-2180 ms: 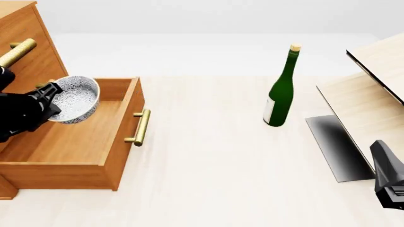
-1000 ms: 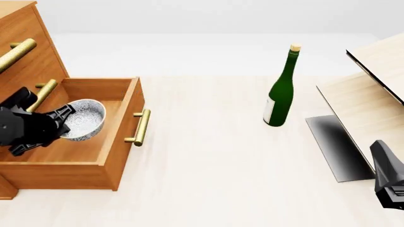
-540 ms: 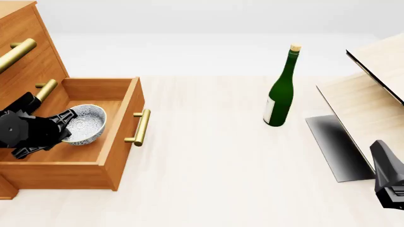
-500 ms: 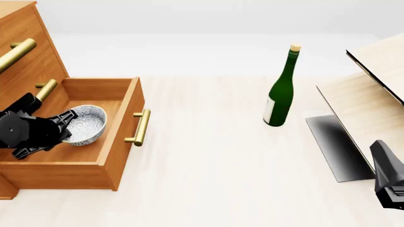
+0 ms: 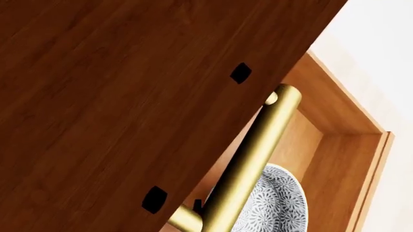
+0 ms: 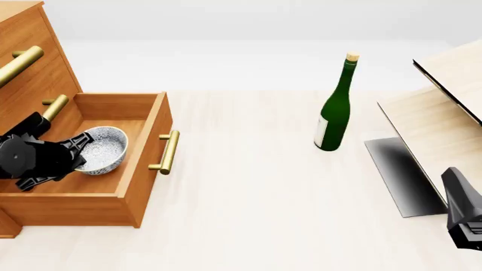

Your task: Put the bowl in the bottom drawer of the cabinet and close it.

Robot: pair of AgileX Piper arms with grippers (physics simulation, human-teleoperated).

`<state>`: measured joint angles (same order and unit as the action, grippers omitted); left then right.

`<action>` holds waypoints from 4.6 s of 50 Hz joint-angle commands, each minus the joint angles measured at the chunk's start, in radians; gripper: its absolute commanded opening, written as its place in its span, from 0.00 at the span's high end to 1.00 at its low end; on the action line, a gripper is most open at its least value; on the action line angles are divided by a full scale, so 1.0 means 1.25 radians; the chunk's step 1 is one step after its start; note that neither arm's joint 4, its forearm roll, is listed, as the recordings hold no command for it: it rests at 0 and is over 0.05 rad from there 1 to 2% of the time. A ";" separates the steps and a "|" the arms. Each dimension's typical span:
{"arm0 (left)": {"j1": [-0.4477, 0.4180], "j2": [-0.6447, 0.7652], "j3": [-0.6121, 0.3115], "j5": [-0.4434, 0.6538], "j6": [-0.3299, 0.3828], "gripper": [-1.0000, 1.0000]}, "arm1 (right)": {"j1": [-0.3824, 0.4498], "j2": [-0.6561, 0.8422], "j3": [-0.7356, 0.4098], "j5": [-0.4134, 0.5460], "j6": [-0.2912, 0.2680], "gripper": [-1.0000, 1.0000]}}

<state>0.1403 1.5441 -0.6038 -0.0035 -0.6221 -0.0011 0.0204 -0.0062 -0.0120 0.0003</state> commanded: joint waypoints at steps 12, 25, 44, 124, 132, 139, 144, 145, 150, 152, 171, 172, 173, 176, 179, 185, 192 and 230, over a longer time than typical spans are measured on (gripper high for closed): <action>0.019 -0.007 0.010 0.022 0.003 0.00 | 0.000 0.000 0.000 0.000 0.000 0.00; -0.009 -0.067 0.011 0.053 0.013 0.00 | 0.000 0.000 0.000 0.000 0.000 0.00; -0.029 -0.241 -0.035 0.177 0.093 0.00 | 0.000 0.000 0.000 0.000 0.000 0.00; -0.621 -0.330 -0.032 0.190 0.018 0.00 | 0.000 0.000 0.000 0.000 0.000 0.00; -0.637 -0.293 0.004 0.148 -0.022 0.00 | 0.000 0.000 0.000 0.000 0.000 0.00; -0.637 -0.273 0.023 0.125 -0.040 0.00 | 0.000 0.000 0.000 0.000 0.000 0.00; -0.635 -0.241 0.056 0.087 -0.072 0.00 | 0.000 0.000 0.000 0.000 0.000 0.00; -0.636 -0.237 0.062 0.081 -0.083 0.00 | 0.000 0.000 0.000 0.000 0.000 0.00; -0.613 -0.209 0.078 0.060 -0.092 0.00 | 0.000 0.000 0.000 0.000 0.000 0.00; -0.601 -0.202 0.082 0.053 -0.092 0.00 | 0.000 0.000 0.000 0.000 0.000 0.00; -0.366 -0.113 0.082 0.026 -0.009 0.00 | 0.000 0.000 0.000 0.000 0.000 0.00; -0.366 -0.113 0.082 0.026 -0.009 0.00 | 0.000 0.000 0.000 0.000 0.000 0.00; -0.344 -0.099 0.082 0.020 -0.002 0.00 | 0.000 0.000 0.000 0.000 0.000 0.00; -0.321 -0.076 0.079 0.010 0.005 0.00 | 0.000 0.000 0.000 0.000 0.000 0.00; -0.291 -0.055 0.076 0.002 0.018 0.00 | 0.000 0.000 0.000 0.000 0.000 0.00; -0.245 -0.052 0.072 0.007 0.045 0.00 | 0.000 0.000 0.000 0.000 0.000 0.00; -0.198 -0.061 0.064 0.016 0.092 0.00 | 0.000 0.000 0.000 0.000 0.000 0.00; 0.086 -0.119 0.067 -0.037 0.396 0.00 | 0.000 0.000 0.000 0.000 0.000 0.00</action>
<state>0.1217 1.3499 -0.4940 0.1054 -0.1343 -0.0011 0.0204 -0.0062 -0.0120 0.0003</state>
